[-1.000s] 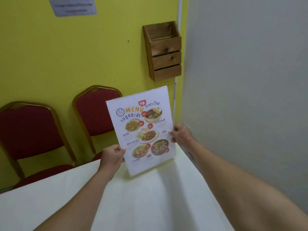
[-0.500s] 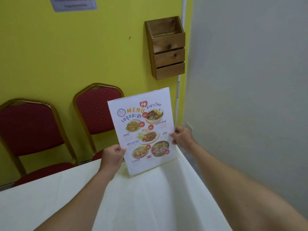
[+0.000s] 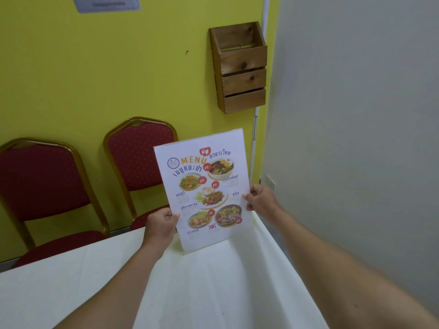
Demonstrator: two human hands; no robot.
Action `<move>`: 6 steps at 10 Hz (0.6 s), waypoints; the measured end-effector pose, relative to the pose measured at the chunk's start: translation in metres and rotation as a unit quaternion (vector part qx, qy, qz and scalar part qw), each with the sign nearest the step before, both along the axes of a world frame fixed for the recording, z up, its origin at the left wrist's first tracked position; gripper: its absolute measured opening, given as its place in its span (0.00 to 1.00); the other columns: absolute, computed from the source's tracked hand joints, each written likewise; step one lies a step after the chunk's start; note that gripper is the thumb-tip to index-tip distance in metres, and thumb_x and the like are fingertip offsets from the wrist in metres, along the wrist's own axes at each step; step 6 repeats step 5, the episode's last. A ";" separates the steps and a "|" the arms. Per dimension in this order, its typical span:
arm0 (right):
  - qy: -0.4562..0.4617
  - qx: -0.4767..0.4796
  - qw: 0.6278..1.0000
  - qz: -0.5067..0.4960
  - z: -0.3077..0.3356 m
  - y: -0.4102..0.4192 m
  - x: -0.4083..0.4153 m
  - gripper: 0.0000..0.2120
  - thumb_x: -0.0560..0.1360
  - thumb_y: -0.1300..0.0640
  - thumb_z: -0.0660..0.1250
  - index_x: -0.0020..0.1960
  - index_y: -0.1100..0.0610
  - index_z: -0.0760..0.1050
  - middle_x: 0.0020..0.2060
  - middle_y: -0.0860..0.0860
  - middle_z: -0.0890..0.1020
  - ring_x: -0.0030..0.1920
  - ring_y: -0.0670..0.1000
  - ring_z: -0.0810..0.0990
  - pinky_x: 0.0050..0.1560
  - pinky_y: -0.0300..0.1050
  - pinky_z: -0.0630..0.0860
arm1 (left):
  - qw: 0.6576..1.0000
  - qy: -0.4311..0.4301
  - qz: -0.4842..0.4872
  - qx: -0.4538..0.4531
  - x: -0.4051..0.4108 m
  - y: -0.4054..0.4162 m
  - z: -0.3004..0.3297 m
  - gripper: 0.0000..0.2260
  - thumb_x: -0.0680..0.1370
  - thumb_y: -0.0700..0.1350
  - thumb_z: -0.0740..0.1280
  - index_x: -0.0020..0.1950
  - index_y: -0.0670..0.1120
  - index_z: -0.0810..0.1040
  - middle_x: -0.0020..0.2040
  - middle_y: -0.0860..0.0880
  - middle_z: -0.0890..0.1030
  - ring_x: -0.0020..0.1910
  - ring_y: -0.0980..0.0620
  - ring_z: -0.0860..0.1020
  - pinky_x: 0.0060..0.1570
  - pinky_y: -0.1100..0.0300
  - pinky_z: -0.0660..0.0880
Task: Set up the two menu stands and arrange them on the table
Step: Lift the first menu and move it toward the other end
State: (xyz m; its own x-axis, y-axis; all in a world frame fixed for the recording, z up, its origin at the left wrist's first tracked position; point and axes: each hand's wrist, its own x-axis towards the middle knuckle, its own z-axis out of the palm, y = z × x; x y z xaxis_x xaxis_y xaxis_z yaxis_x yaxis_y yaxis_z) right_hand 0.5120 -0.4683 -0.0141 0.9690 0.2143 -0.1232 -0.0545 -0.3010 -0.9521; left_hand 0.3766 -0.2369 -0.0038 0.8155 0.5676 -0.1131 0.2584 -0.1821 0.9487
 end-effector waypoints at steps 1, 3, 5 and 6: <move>0.005 0.001 1.000 -0.008 0.001 0.000 -0.003 0.04 0.76 0.61 0.65 0.43 0.56 0.77 0.36 0.53 0.81 0.30 0.50 0.75 0.41 0.51 0.76 | 1.000 0.001 -0.003 -0.005 0.001 0.001 -0.001 0.10 0.77 0.37 0.64 0.35 0.43 0.77 0.38 0.50 0.82 0.47 0.41 0.83 0.48 0.46 0.81; 0.000 0.031 0.999 -0.037 0.003 0.003 -0.011 0.03 0.76 0.62 0.64 0.44 0.58 0.76 0.35 0.55 0.79 0.28 0.50 0.72 0.40 0.50 0.74 | 1.000 0.002 -0.010 0.007 0.000 0.006 -0.004 0.10 0.75 0.39 0.66 0.34 0.47 0.79 0.41 0.45 0.85 0.44 0.42 0.84 0.48 0.41 0.81; -0.010 0.002 0.998 -0.066 0.004 0.002 -0.027 0.10 0.75 0.61 0.63 0.55 0.56 0.76 0.45 0.52 0.83 0.42 0.52 0.80 0.46 0.50 0.77 | 0.998 0.019 -0.025 0.050 -0.011 0.017 -0.005 0.06 0.73 0.44 0.68 0.36 0.51 0.80 0.43 0.45 0.86 0.45 0.44 0.84 0.52 0.44 0.79; -0.010 0.002 0.998 -0.066 0.004 0.002 -0.027 0.10 0.75 0.61 0.63 0.55 0.56 0.76 0.45 0.52 0.83 0.42 0.52 0.80 0.46 0.50 0.77 | 0.998 0.019 -0.025 0.050 -0.011 0.017 -0.005 0.06 0.73 0.44 0.68 0.36 0.51 0.80 0.43 0.45 0.86 0.45 0.44 0.84 0.52 0.44 0.79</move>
